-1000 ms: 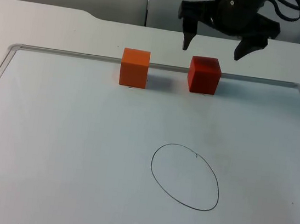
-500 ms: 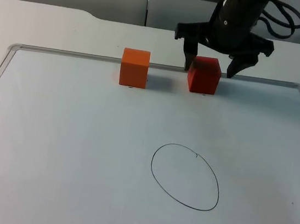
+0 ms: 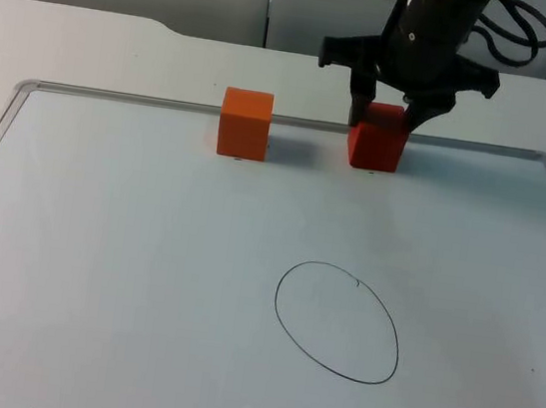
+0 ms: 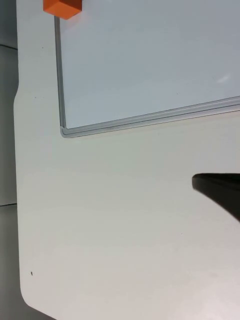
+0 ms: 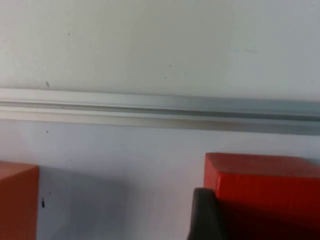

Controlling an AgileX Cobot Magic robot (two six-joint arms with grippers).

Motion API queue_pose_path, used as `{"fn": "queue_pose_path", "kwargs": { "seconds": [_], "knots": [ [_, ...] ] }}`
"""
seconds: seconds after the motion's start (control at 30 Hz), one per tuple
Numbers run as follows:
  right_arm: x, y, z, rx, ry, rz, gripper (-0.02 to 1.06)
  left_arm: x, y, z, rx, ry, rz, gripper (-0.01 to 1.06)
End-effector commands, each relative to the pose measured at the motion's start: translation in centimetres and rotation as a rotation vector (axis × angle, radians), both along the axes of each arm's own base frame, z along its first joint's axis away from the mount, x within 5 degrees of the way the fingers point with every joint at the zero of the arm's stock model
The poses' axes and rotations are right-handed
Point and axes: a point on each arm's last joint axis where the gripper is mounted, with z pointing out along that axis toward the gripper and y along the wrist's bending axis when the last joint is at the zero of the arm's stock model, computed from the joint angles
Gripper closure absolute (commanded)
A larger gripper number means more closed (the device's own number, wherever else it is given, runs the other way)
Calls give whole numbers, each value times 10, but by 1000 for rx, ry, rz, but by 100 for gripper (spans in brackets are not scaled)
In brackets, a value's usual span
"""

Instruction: Pick up one cube with the left hand and another cube with the right hand. First place the cube in the right hand at the target position, then stack the cube in the left hand on top.

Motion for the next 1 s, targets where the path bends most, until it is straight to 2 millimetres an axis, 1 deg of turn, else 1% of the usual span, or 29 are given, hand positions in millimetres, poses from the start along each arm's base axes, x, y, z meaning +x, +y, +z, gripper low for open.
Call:
{"fn": "queue_pose_path", "kwargs": {
  "seconds": [0.0, 0.07, 0.1, 0.2, 0.23, 0.27, 0.3, 0.33, 0.37, 0.4, 0.43, 0.47, 0.5, 0.57, 0.6, 0.63, 0.67, 0.7, 0.73, 0.77, 0.8, 0.87, 0.93, 0.97],
  "knots": [
    [-4, 2, 33, 12, -48, 46, 105, 1, 0, -1, -6, -6, 8, 3],
    [-10, -1, 63, 2, -81, 71, 105, 1, 0, -1, -6, -6, 8, 3],
    [-10, -1, 63, 2, -81, 71, 105, 1, 0, -1, -6, -6, 8, 3],
    [-24, -12, 129, -31, -165, 116, 105, 1, 0, -1, -6, -6, 8, 3],
    [-32, -17, 153, -51, -189, 138, 105, 1, 0, -1, -6, -6, 8, 3],
    [-32, -17, 153, -51, -189, 138, 105, 1, 0, -1, -6, -6, 8, 3],
    [-38, -20, 181, -39, -257, 153, 105, 1, 0, -1, -6, -6, 8, 3],
    [-51, -29, 216, 46, -311, 131, 105, 1, 0, -1, -6, -6, 8, 3],
    [-57, -31, 227, 82, -323, 136, 105, 1, 0, -1, -6, -6, 8, 3],
    [-69, -37, 251, 137, -361, 147, 105, 1, 0, -1, -6, -6, 8, 3],
    [-69, -37, 251, 137, -361, 147, 105, 1, 0, -1, -6, -6, 8, 3],
    [-81, -45, 272, 161, -404, 148, 105, 1, 0, -1, -6, -6, 8, 3],
    [-96, -59, 298, 141, -472, 122, 105, 1, 0, -1, -6, -6, 8, 3],
    [-119, -80, 329, 133, -550, 67, 105, 1, 0, -1, -6, -6, 8, 3],
    [-129, -86, 338, 139, -563, 62, 105, 1, 0, -1, -6, -6, 8, 3],
    [-129, -86, 338, 139, -563, 62, 105, 1, 0, -1, -6, -6, 8, 3],
    [-136, -89, 343, 139, -573, 61, 105, 1, 0, -1, -6, -6, 8, 3],
    [-156, -98, 355, 122, -599, 54, 105, 1, 0, -1, -6, -6, 8, 3],
    [-167, -103, 359, 105, -607, 48, 105, 1, 0, -1, -6, -6, 8, 3],
    [-175, -106, 359, 96, -600, 49, 105, 1, 0, -1, -6, -6, 8, 3],
    [-175, -106, 359, 96, -600, 49, 105, 1, 0, -1, -6, -6, 8, 3],
    [-195, -114, 360, 62, -600, 66, 105, 1, 0, -1, -6, -6, 8, 3],
    [-214, -121, 352, 37, -567, 79, 105, 1, 0, -1, -6, -6, 8, 3],
    [-214, -121, 352, 37, -567, 79, 105, 1, 0, -1, -6, -6, 8, 3]
  ]
}}
